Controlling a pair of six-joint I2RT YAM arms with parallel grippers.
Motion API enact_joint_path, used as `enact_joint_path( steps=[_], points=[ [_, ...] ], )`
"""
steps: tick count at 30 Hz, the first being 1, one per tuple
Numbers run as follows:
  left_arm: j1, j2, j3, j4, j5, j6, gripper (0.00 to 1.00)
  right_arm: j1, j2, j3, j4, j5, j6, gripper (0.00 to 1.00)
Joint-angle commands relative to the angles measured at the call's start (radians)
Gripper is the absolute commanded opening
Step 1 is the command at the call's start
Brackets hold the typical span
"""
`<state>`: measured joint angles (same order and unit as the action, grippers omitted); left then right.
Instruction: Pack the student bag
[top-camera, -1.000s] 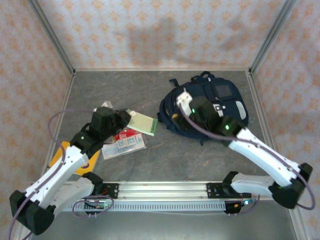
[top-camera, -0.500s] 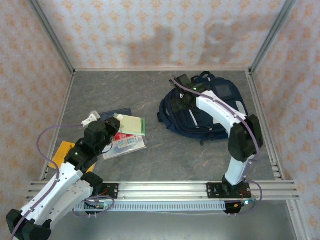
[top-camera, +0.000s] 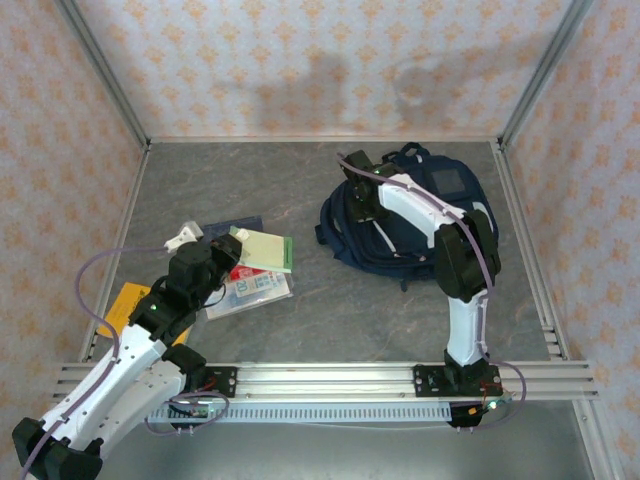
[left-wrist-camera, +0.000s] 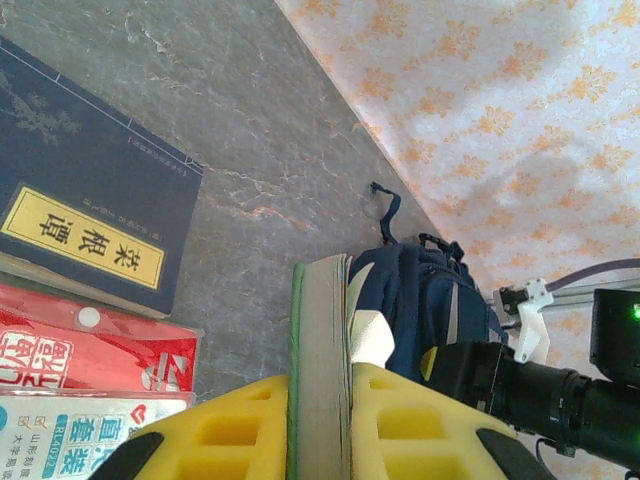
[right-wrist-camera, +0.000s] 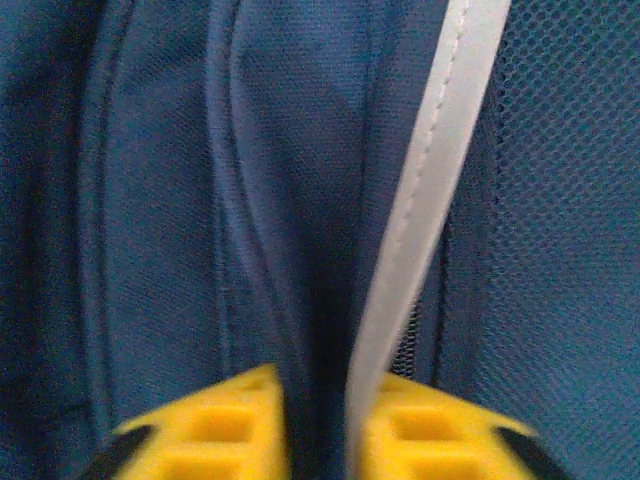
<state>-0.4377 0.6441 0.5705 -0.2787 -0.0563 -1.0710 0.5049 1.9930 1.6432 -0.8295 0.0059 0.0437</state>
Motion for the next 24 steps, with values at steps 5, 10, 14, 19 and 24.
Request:
enact_joint_path(
  steps=[5,10,14,19,24],
  points=[
    [0.005,0.047,0.054,0.091,-0.020,0.077,0.00,-0.017,-0.169,-0.017,-0.002,-0.066,-0.013,0.00],
    [0.005,0.124,0.105,0.150,-0.031,0.114,0.00,-0.019,-0.423,-0.212,0.136,-0.317,-0.112,0.00],
    [-0.002,0.200,0.146,0.214,-0.006,0.127,0.00,-0.044,-0.595,-0.309,0.186,-0.474,-0.177,0.00],
    [-0.064,0.281,0.199,0.297,-0.008,0.171,0.00,-0.184,-0.719,-0.392,0.271,-0.769,-0.033,0.00],
    [-0.136,0.370,0.232,0.352,-0.020,0.190,0.00,-0.251,-0.785,-0.466,0.401,-0.954,0.091,0.00]
  ],
)
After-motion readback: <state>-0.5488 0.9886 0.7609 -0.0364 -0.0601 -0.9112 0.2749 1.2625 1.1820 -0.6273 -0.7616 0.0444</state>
